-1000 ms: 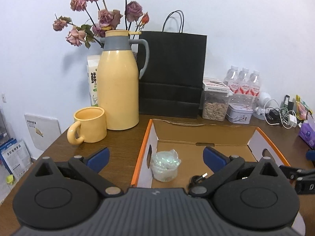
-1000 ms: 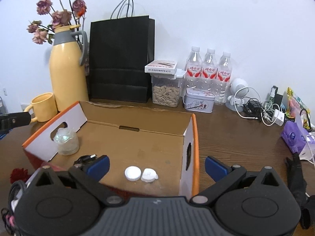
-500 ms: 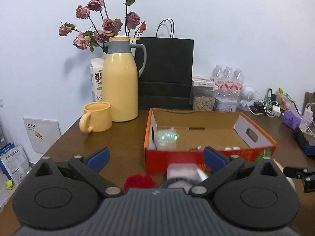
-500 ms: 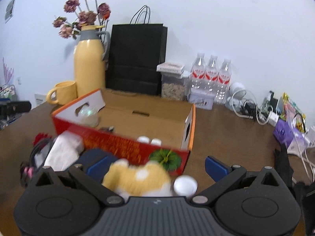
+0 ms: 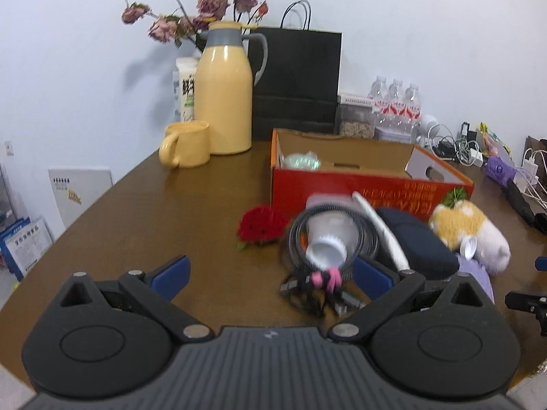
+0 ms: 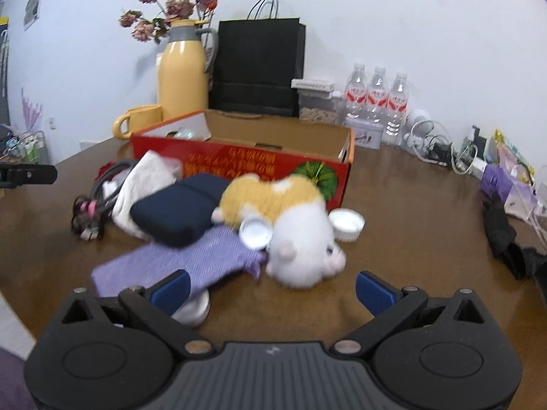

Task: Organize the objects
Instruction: 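Withdraw both grippers from the box back over the table, then grasp the white round container with the right gripper and lift it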

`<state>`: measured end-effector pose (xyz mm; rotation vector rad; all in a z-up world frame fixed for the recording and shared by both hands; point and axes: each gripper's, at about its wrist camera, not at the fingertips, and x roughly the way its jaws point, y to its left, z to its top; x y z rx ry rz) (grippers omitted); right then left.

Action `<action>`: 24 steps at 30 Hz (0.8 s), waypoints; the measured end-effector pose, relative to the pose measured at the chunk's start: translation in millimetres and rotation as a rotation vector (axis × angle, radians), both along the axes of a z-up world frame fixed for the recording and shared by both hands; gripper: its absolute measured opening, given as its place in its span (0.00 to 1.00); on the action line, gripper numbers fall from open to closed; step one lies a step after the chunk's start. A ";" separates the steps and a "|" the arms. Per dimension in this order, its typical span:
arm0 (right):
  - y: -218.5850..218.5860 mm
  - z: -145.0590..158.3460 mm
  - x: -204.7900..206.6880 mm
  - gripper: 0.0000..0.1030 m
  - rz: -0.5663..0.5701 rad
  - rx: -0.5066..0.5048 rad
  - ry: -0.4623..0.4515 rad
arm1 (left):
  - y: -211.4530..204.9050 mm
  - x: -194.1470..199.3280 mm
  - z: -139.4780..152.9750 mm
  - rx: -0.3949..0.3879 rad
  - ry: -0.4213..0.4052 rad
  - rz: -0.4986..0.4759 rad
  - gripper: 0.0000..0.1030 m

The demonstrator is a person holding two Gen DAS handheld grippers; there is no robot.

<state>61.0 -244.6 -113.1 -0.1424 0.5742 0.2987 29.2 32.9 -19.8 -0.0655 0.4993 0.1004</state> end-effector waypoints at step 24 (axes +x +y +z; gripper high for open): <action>33.6 -25.3 -11.7 0.37 0.180 0.058 -0.031 | -2.5 -2.5 -16.6 -0.048 0.047 -0.021 1.00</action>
